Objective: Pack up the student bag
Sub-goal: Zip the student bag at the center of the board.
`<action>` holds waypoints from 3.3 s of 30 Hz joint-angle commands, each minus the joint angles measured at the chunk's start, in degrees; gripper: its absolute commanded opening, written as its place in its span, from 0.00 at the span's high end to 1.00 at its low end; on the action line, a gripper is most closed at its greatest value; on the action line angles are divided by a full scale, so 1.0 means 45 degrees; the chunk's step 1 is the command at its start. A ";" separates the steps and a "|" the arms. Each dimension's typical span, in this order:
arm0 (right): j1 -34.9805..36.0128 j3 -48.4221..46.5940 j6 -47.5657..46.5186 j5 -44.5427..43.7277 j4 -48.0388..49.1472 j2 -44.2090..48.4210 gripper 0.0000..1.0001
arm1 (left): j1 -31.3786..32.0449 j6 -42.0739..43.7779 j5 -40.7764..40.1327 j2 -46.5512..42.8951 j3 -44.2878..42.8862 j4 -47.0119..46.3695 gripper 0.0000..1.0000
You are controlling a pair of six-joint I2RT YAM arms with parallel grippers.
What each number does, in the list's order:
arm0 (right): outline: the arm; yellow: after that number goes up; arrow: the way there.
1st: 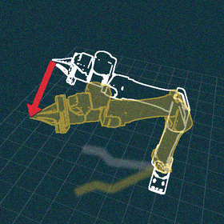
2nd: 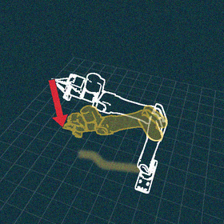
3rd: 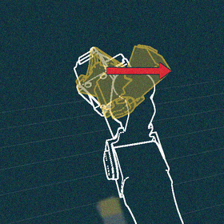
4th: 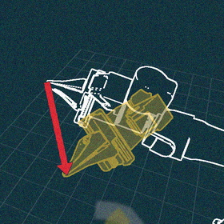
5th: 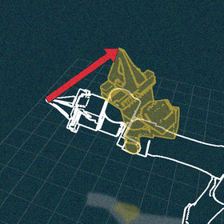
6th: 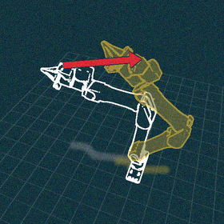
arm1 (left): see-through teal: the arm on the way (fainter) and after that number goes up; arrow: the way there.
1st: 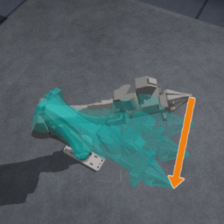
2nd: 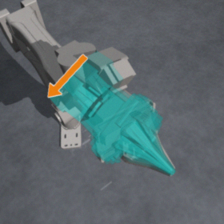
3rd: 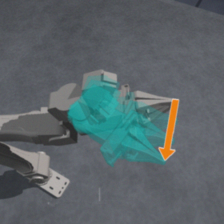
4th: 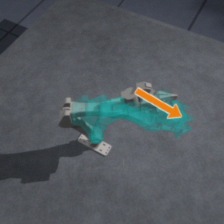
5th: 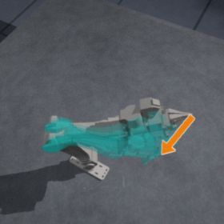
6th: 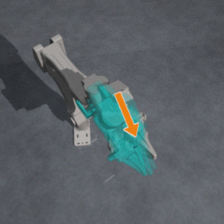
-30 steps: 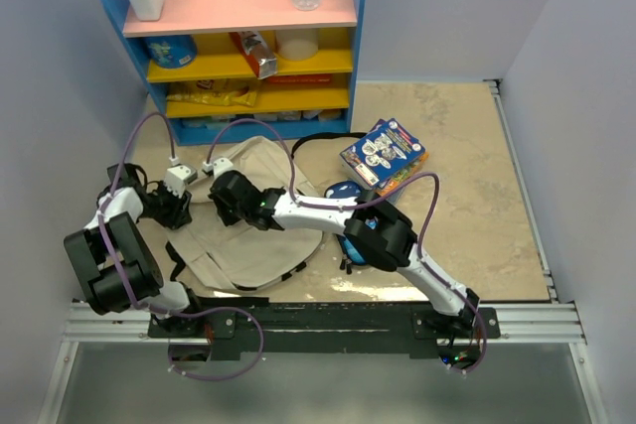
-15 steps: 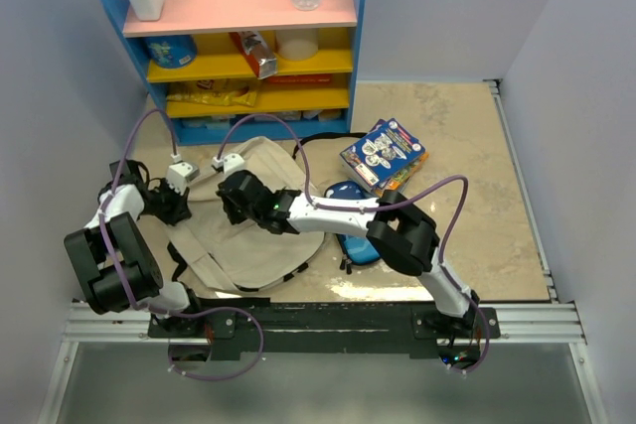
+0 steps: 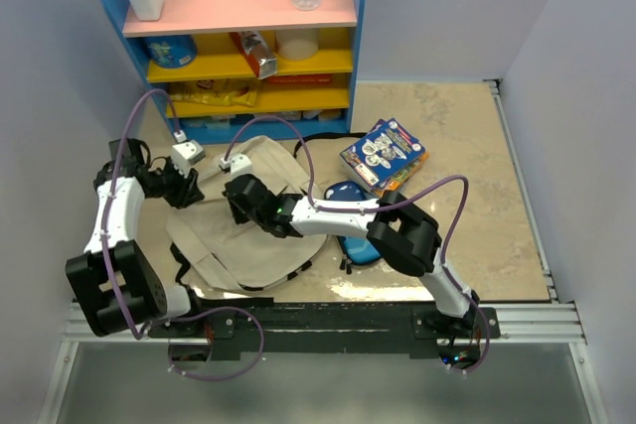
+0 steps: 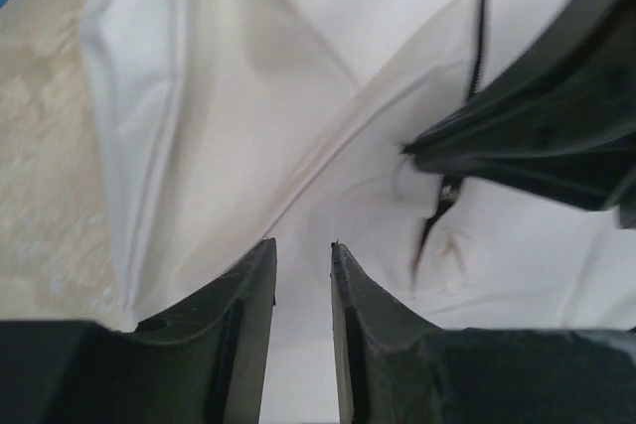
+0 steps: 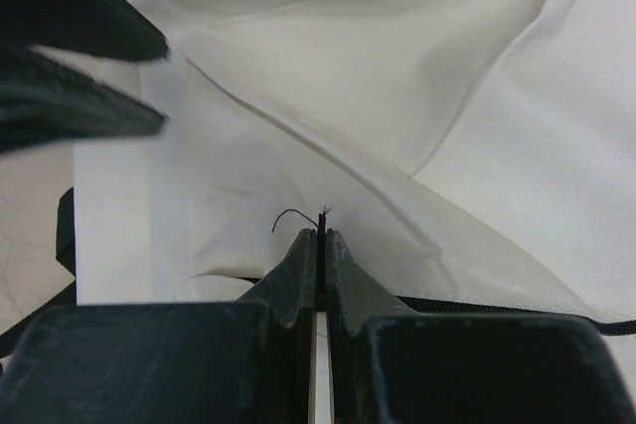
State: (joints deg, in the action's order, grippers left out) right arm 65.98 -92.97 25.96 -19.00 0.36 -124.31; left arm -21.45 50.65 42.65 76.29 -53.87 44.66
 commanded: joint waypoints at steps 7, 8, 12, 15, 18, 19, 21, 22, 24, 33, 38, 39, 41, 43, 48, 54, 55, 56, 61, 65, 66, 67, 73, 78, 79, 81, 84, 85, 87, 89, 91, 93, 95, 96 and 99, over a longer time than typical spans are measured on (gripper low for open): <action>-0.0442 0.0054 0.0853 -0.0327 0.0955 0.1159 1.00 | 0.1310 0.1690 0.1282 -0.0137 0.1306 0.0483 0.64; -0.0462 0.0151 0.0911 -0.0347 0.1032 0.1237 1.00 | 0.1330 0.1906 0.1360 -0.0137 0.1326 0.0601 0.62; -0.0598 0.0250 0.1126 -0.0211 0.1209 0.1414 1.00 | 0.1310 0.2960 0.1770 -0.0137 0.1404 0.1224 0.56; -0.0657 0.0230 0.1224 -0.0172 0.1267 0.1472 1.00 | 0.1349 0.3976 0.2161 -0.0118 0.1404 0.1849 0.51; -0.0716 0.0172 0.1361 -0.0015 0.1385 0.1492 1.00 | 0.1407 0.4311 0.2357 -0.0060 0.1481 0.1582 0.46; -0.0735 0.0133 0.1400 0.0004 0.1385 0.1492 1.00 | 0.1563 0.3981 0.2299 0.0096 0.1501 0.1366 0.46; -0.0716 0.0074 0.1478 0.0063 0.1443 0.1511 1.00 | 0.1797 0.3667 0.2202 0.0330 0.1521 0.0878 0.43; -0.0755 0.0054 0.1498 0.0082 0.1424 0.1531 1.00 | 0.2089 0.3279 0.2008 0.0544 0.1502 0.0682 0.43; -0.0755 0.0035 0.1517 0.0044 0.1424 0.1570 1.00 | 0.2344 0.2983 0.1792 0.0740 0.1579 0.0311 0.44; -0.1047 -0.0063 0.1459 -0.0054 0.1287 0.1570 1.00 | 0.2990 0.2689 0.1342 0.0976 0.1443 0.0191 0.90; -0.1301 0.0230 0.1440 0.0024 0.1326 0.1609 1.00 | 0.2990 0.2689 0.1263 0.0840 0.1190 0.0503 1.00; -0.1398 0.0249 0.1401 0.0005 0.1307 0.1570 1.00 | 0.2990 0.2747 0.1302 0.0762 0.1112 0.0736 1.00; -0.1535 0.0288 0.1361 -0.0093 0.1210 0.1512 1.00 | 0.3009 0.2942 0.1322 0.0625 0.0781 0.1359 1.00; -0.1828 0.0463 0.1342 -0.0054 0.1228 0.1492 1.00 | 0.2990 0.3196 0.1206 0.0294 0.0565 0.1791 1.00; -0.2375 0.0601 0.1088 -0.0210 0.1209 0.1531 1.00 | 0.2990 0.4386 0.0932 -0.0603 -0.0450 0.3979 1.00; -0.2727 0.0718 0.0951 -0.0581 0.1150 0.1531 1.00 | 0.2970 0.4739 0.0542 -0.1250 -0.0842 0.4859 1.00; -0.2747 0.0776 0.0874 -0.0659 0.1150 0.1531 1.00 | 0.2970 0.4778 0.0502 -0.1270 -0.0842 0.4918 1.00; -0.2824 0.0816 0.0815 -0.0814 0.1112 0.1550 1.00 | 0.2970 0.4798 0.0444 -0.1309 -0.0842 0.4976 1.00; -0.3293 0.1205 0.0736 -0.1284 0.0994 0.1570 1.00 | 0.2678 0.5228 0.0267 -0.1290 -0.0901 0.5328 1.00; -0.3781 0.1324 0.0756 -0.1674 0.0955 0.1473 1.00 | 0.2541 0.5540 0.0209 -0.1134 -0.0998 0.5601 1.00; -0.3821 0.1304 0.0775 -0.1791 0.0916 0.1395 1.00 | 0.2521 0.5676 0.0209 -0.1075 -0.1018 0.5679 1.00; -0.3860 0.1285 0.0814 -0.2082 0.0858 0.1375 1.00 | 0.2521 0.5735 0.0209 -0.1055 -0.1037 0.5757 1.00; -0.3978 0.1285 0.0989 -0.3352 0.1286 0.1238 1.00 | 0.2502 0.6360 0.0170 -0.1055 -0.1018 0.6167 1.00; -0.3958 0.1343 0.1030 -0.3882 0.1463 0.1257 1.00 | 0.2502 0.6712 -0.0063 -0.1075 -0.0921 0.6227 1.00; -0.3977 0.1363 0.1010 -0.3844 0.1385 0.1335 0.89 | 0.2502 0.6712 -0.0142 -0.1075 -0.0882 0.6111 1.00; -0.3958 0.1460 0.1048 -0.3493 0.1191 0.1472 0.64 | 0.2502 0.6207 -0.0414 -0.1055 -0.0881 0.5702 0.95; -0.3958 0.2022 0.1612 -0.3375 0.0526 0.1998 0.36 | 0.2502 0.4862 -0.0826 -0.1288 -0.0920 0.4356 0.83; -0.3958 0.2356 0.1808 -0.3239 0.0564 0.2193 0.29 | 0.2502 0.4296 -0.0884 -0.1444 -0.0901 0.3308 0.79; -0.3958 0.3387 0.2063 -0.3101 0.0739 0.2896 0.27 | 0.2502 0.3454 -0.0847 -0.1719 -0.0959 0.2714 0.67; -0.3958 0.4093 0.2142 -0.2771 0.1207 0.3558 0.30 | 0.2676 0.2635 -0.0555 -0.1662 -0.1328 0.2126 0.51; -0.3938 0.5032 0.2084 -0.2284 0.1754 0.3912 0.35 | 0.2891 0.2145 -0.0300 -0.1447 -0.2109 0.2144 0.49; -0.3938 0.5501 0.1851 -0.1970 0.1951 0.4128 0.44 | 0.3301 0.1383 0.0071 -0.0998 -0.2811 0.2203 0.47; -0.3841 0.5698 0.1675 -0.1365 0.2087 0.4206 0.47 | 0.4117 0.0604 0.0189 -0.0570 -0.2971 0.1990 0.47; -0.3783 0.5892 0.1480 -0.1247 0.2243 0.4245 0.50 | 0.4451 0.0328 0.0151 -0.0451 -0.2816 0.1795 0.47; -0.3470 0.5991 0.1186 -0.1129 0.2128 0.4246 0.53 | 0.5994 -0.0843 -0.0629 0.0037 -0.2057 0.0430 0.46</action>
State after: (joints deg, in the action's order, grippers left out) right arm 48.62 -67.20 33.43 -26.76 7.44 -106.85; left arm -1.67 56.12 40.47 73.56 -65.54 53.15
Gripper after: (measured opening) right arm 0.491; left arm 0.533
